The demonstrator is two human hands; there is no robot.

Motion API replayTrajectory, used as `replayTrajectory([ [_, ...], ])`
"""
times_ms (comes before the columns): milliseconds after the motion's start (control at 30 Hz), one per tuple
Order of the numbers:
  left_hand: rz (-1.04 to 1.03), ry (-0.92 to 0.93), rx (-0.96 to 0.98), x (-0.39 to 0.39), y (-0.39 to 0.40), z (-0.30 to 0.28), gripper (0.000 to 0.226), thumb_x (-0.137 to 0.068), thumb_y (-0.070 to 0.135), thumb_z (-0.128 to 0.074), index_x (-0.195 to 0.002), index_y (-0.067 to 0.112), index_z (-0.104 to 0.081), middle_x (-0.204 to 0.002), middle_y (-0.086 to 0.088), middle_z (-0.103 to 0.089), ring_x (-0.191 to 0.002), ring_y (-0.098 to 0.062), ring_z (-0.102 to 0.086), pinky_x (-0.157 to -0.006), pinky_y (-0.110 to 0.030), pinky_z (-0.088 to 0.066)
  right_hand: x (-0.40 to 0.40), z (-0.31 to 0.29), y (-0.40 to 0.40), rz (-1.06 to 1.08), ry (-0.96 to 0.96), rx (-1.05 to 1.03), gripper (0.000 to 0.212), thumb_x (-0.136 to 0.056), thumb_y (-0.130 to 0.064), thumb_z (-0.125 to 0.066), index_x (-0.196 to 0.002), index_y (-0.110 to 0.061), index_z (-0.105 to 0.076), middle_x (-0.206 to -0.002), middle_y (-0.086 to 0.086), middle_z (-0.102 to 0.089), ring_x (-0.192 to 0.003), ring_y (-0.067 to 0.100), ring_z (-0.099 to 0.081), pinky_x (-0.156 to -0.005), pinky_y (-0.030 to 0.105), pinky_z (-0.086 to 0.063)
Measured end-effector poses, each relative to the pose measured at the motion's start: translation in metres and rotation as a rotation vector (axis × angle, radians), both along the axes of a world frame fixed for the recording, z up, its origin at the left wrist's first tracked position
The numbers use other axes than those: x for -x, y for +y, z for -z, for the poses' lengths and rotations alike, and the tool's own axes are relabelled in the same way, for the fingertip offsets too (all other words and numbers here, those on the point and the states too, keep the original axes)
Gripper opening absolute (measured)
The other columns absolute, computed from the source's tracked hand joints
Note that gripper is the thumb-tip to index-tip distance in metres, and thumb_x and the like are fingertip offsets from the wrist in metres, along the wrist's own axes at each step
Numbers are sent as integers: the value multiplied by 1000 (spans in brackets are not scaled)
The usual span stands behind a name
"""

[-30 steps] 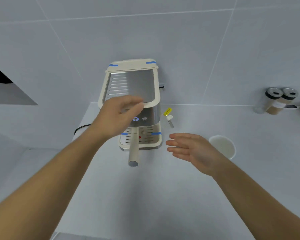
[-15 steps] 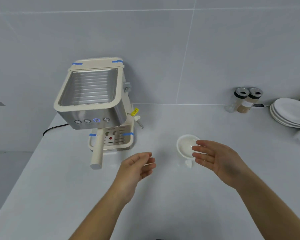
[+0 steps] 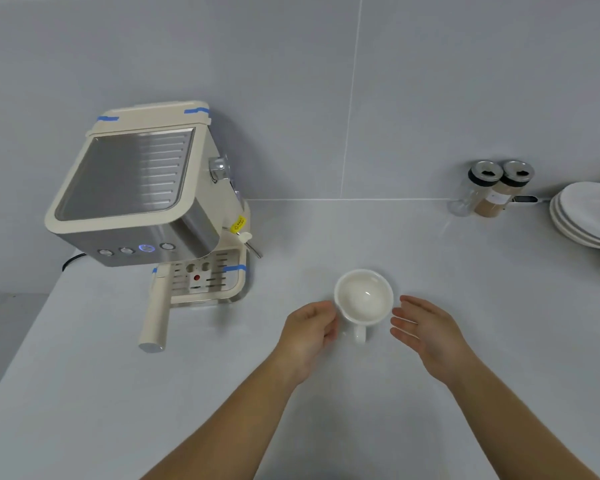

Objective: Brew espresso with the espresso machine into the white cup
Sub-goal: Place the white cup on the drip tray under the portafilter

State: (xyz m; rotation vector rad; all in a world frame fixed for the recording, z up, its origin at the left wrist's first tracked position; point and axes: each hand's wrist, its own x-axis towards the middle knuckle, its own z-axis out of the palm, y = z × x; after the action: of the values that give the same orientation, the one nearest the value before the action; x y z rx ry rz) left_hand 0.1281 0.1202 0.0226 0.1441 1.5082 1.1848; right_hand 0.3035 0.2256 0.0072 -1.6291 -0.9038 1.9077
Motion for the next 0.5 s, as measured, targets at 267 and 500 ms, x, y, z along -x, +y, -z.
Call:
replayTrajectory([
  [267,-22,-10,18,-1,26,18,13,-86,12,-67,-91,15,-78,-97,-14,-74,-90,-22,-66,-89,-35,-56,18,6,9,-43,23,17,14,-92,-6,-63,-99,-14,-71,-103,10,-73,-95,27,-70,-91,40,-53],
  [500,-123,-99,15,-7,26,20,19,-91,7,-61,-104,10,-75,-106,-13,-77,-97,-22,-74,-72,-25,-60,21,6,10,-42,25,8,16,-93,-6,-61,-99,-16,-72,-106,7,-74,-99,25,-70,-89,39,-54],
])
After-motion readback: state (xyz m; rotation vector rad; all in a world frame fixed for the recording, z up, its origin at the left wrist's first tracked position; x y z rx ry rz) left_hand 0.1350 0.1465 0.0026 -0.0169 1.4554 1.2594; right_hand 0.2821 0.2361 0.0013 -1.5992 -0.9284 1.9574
